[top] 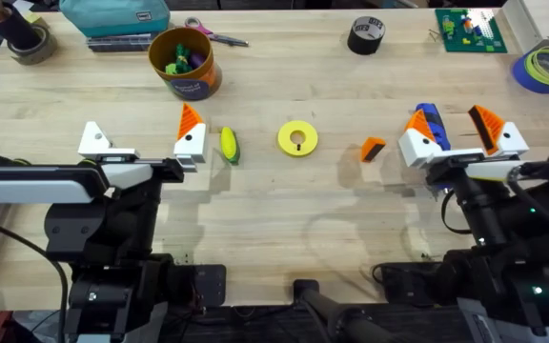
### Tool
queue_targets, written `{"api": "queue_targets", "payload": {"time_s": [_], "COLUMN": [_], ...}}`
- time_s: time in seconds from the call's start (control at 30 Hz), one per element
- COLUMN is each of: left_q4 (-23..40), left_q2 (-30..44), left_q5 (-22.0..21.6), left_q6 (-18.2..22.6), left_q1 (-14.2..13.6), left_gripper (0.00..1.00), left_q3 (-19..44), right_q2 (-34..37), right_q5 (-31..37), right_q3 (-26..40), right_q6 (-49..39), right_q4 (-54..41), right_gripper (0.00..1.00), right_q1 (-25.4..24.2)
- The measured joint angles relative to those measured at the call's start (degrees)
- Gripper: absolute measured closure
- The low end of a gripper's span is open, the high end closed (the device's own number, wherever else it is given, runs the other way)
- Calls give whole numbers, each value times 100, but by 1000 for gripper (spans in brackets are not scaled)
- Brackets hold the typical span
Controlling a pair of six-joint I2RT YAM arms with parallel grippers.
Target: Pick up the gripper from the table and insert it into the empty holder that is missing its gripper. Then pick up a screw, insert it into the mounting hole, and use the screwdriver to tighten it. Finally, clean up the table by picking up the vegetable and placing it into the bucket.
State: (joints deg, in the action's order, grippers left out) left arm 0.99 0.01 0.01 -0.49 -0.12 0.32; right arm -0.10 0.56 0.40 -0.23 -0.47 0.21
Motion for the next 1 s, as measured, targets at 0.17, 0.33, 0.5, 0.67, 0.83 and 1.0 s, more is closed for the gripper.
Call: {"api": "queue_targets", "payload": {"time_s": [0.17,0.33,0.5,0.67,0.83,1.0], "left_q4": [0,-132,-413,199,1500,3134], "left_q2": [0,0,0,70,803,2108], "left_q5": [0,4,37,16,-51,-133], "left_q6": [2,2,0,2,0,24], "left_q1": [0,0,0,0,0,0], "left_gripper": [16,15,15,15,14,15], "left_q3": [0,0,68,874,2625,4385], "right_q2": [0,0,9,20,470,1559], "right_q5": [2,0,0,-2,-2,-6], "right_q3": [2,0,120,976,2563,4222], "right_q6": [0,-2,0,-2,-5,-22], "right_q4": [-27,56,354,-154,-1562,-3082], "right_gripper": [4,4,4,4,4,4], "right_q1": [0,0,0,0,0,0]}}
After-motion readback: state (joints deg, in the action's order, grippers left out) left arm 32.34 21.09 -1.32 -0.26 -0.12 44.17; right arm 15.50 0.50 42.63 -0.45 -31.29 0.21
